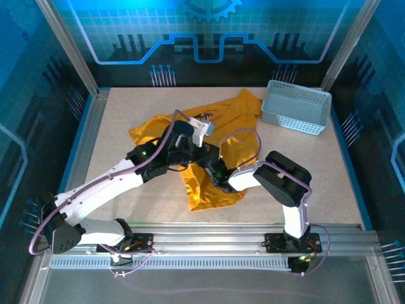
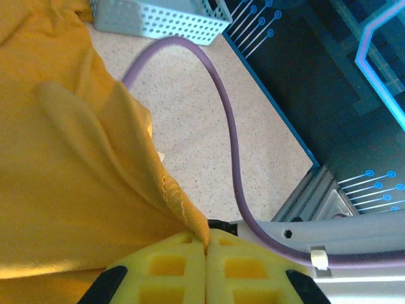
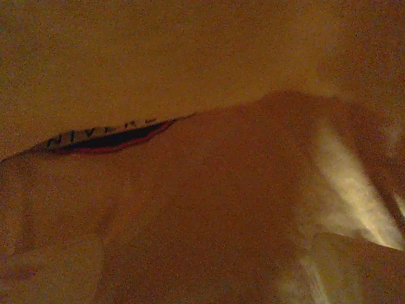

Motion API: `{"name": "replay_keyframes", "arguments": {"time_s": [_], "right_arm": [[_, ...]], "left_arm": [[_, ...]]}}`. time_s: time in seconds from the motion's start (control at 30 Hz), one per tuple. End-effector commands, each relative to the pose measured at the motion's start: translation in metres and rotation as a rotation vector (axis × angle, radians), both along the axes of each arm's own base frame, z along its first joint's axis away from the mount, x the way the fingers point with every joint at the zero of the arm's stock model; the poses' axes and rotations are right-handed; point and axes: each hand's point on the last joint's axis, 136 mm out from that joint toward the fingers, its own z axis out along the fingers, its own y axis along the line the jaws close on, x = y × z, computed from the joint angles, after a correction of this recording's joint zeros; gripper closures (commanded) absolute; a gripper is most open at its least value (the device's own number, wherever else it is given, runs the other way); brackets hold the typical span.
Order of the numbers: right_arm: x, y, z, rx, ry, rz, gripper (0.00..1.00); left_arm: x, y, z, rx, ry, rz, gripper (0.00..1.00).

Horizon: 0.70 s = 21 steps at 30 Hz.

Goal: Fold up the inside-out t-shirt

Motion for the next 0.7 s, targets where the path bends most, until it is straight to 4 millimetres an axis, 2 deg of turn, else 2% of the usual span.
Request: {"name": "replay_keyframes", "arguments": {"time_s": [0.0,0.1,0.17,0.33,0.37,0.53,0.67], "right_arm": [[-0.003,0.013,0.004,0.110,-0.015,0.059,0.15],[-0.005,0.011,0.001,0.159,-0.009,0.070,0.15],[-0.004,0.001,0.003,0.186,0.006,0.026,0.15],[0.004,-0.010,0.019,0.202,0.037,-0.095,0.15],[0.008,-0.007,0.024,0.212,0.034,-0.118,0.15],[0.015,-0.004,0.026,0.175,0.088,-0.224,0.13],[0.029,0.010,0.028,0.260,0.093,-0.193,0.13]], "left_arm": [[-0.003,0.012,0.031,-0.009,-0.097,0.013,0.93],[-0.005,0.011,0.036,-0.021,-0.105,-0.001,0.93],[-0.009,0.008,0.040,-0.037,-0.102,-0.030,0.93],[-0.016,-0.005,0.041,-0.053,-0.076,-0.085,0.93],[-0.016,-0.008,0.042,-0.055,-0.075,-0.089,0.93],[-0.023,-0.031,0.053,-0.072,-0.086,-0.124,0.93],[-0.032,-0.051,0.066,-0.098,-0.123,-0.156,0.93]]}}
